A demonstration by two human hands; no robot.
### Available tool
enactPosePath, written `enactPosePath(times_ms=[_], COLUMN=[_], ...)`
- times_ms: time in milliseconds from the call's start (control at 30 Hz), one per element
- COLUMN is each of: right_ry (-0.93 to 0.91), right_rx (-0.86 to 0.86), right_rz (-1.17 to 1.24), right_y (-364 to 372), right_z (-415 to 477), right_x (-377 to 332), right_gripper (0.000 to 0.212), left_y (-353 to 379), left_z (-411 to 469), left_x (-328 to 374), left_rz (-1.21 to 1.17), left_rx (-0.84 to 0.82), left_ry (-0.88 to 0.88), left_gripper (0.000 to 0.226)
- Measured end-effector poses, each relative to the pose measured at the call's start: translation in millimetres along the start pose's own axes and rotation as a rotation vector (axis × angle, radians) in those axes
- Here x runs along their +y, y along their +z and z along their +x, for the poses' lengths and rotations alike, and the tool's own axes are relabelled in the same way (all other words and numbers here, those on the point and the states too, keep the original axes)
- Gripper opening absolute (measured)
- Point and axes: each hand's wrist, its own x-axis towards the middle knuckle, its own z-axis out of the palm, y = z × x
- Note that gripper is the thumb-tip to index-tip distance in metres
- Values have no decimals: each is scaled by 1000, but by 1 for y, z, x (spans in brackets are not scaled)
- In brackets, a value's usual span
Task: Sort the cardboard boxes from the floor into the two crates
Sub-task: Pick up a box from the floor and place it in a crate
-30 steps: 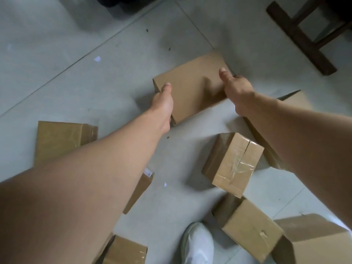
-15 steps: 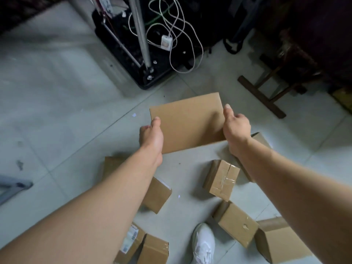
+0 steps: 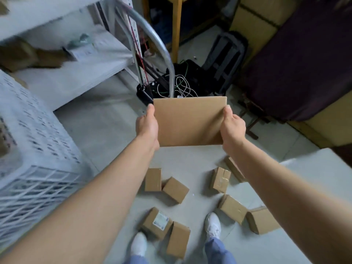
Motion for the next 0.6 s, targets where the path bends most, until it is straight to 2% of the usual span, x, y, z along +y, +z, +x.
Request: enactPosePath(times_ms=[133,267,400,467,533,600], right_ry=[-55,30,99,119,132,148], right_rx=[23,-63,-108,-133,-163,-196], right_rz=[94,189,209,230,249,264], right_y=[-15,-31,-50,-61,-71,-80], right_z=[-77,-147,-202,-222,-240,-257], right_x=[-42,-67,-64,-57,-52,-50], right_gripper=[49,70,88,84,79,78], left_y=[-51,-102,-146,-163,-177,-191], left_z=[-52,-96,-130,-143,-158,-175], left_x=[47,74,77,72,67,63], left_rz=[9,85,87,110,104,90], left_rx=[-77,-172,-266,-308,-348,-387], left_ry=[78,70,106,154,184,198], left_gripper=[64,75,29,14,5,12])
